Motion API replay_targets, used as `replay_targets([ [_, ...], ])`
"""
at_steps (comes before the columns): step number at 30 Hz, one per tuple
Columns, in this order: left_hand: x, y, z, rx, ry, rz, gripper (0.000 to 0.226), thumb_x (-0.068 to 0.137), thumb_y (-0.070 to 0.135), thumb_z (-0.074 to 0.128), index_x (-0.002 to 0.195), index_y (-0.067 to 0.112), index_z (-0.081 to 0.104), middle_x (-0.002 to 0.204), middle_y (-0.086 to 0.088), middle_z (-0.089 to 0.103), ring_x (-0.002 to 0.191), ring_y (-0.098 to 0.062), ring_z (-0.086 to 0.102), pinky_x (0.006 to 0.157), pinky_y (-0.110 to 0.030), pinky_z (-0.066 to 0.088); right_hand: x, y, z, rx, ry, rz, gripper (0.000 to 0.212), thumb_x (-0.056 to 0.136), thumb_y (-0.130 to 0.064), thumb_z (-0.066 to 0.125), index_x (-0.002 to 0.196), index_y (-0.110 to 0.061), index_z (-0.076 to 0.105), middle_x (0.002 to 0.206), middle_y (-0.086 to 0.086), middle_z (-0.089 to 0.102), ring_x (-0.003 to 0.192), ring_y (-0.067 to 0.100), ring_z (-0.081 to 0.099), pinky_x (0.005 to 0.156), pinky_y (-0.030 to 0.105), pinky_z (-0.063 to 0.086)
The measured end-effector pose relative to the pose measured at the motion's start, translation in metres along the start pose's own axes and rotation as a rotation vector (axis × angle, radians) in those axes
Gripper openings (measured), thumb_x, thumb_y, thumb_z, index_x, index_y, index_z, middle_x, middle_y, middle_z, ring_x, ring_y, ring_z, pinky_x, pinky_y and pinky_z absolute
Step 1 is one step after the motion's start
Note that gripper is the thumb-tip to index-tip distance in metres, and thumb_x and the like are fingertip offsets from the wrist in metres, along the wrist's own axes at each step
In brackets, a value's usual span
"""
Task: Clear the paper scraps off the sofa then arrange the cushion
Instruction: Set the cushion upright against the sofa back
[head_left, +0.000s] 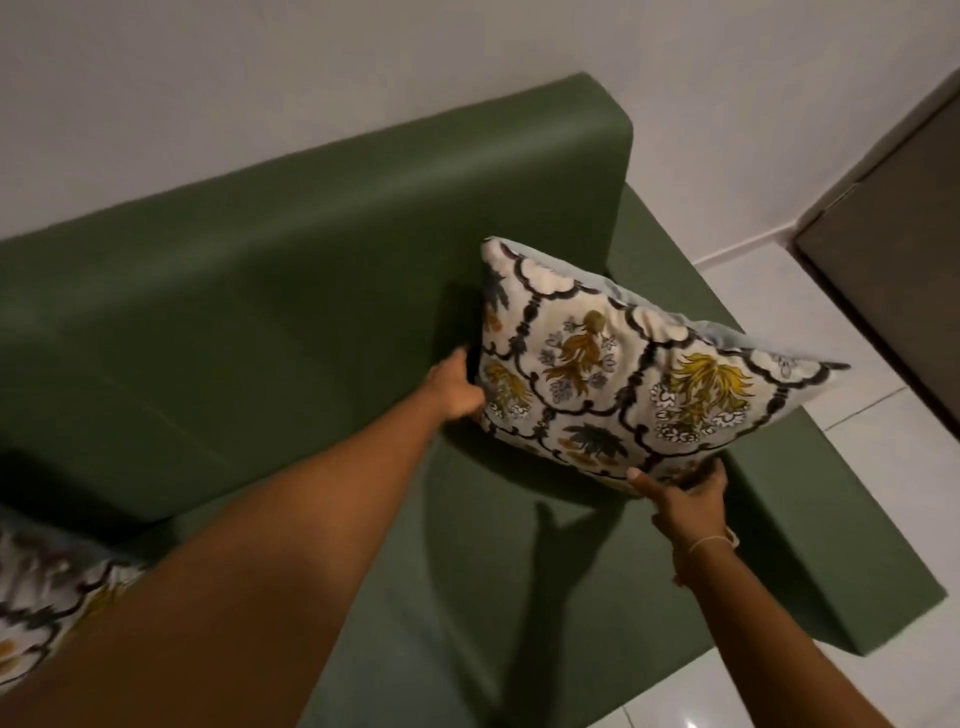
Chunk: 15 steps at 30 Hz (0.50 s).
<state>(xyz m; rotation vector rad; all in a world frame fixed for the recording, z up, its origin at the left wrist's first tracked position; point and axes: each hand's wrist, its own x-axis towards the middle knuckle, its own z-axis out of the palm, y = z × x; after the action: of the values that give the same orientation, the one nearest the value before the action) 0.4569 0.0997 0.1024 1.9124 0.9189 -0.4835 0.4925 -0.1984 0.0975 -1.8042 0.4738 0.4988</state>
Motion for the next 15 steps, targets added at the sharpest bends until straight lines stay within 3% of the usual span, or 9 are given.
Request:
replay_targets([
  [4, 0.017, 0.026, 0.025, -0.268, -0.008, -0.025, 0.092, 0.057, 0.013, 0.06, 0.145, 0.026, 0.034, 0.144, -0.012, 0.049, 0.135, -0.034, 0.042, 0.116, -0.05, 0.034, 0.031, 0.001, -0.009, -0.015, -0.108, -0.09, 0.098, 0.06, -0.008, 0.086, 0.14, -0.03, 0.034, 0.142, 0.003, 0.05, 0.127, 0.027, 0.049, 0.106, 0.051, 0.041],
  [9, -0.015, 0.003, 0.031, -0.439, 0.079, -0.045, 0.067, 0.071, 0.009, 0.064, 0.135, 0.021, 0.049, 0.133, -0.01, 0.06, 0.126, -0.029, 0.052, 0.112, -0.046, 0.041, 0.021, 0.004, -0.011, -0.051, -0.174, -0.119, 0.084, 0.064, -0.009, 0.084, 0.135, -0.028, 0.043, 0.131, -0.001, 0.06, 0.117, 0.024, 0.057, 0.103, 0.049, 0.044],
  [12, -0.049, -0.03, 0.018, -0.576, 0.221, -0.074, 0.059, 0.067, -0.004, 0.061, 0.125, 0.008, 0.057, 0.124, -0.014, 0.066, 0.118, -0.029, 0.058, 0.105, -0.048, 0.048, 0.001, -0.006, 0.005, -0.073, -0.242, -0.162, 0.076, 0.061, -0.008, 0.084, 0.12, -0.04, 0.048, 0.108, -0.024, 0.062, 0.097, -0.001, 0.059, 0.087, 0.031, 0.05],
  [15, -0.084, -0.066, 0.004, -0.722, 0.383, -0.129, 0.055, 0.066, -0.018, 0.058, 0.118, 0.002, 0.059, 0.117, -0.017, 0.068, 0.108, -0.025, 0.062, 0.092, -0.036, 0.055, -0.014, -0.021, 0.04, -0.06, -0.373, -0.217, 0.078, 0.063, 0.001, 0.082, 0.126, -0.031, 0.05, 0.11, -0.022, 0.062, 0.096, -0.006, 0.061, 0.073, 0.013, 0.054],
])
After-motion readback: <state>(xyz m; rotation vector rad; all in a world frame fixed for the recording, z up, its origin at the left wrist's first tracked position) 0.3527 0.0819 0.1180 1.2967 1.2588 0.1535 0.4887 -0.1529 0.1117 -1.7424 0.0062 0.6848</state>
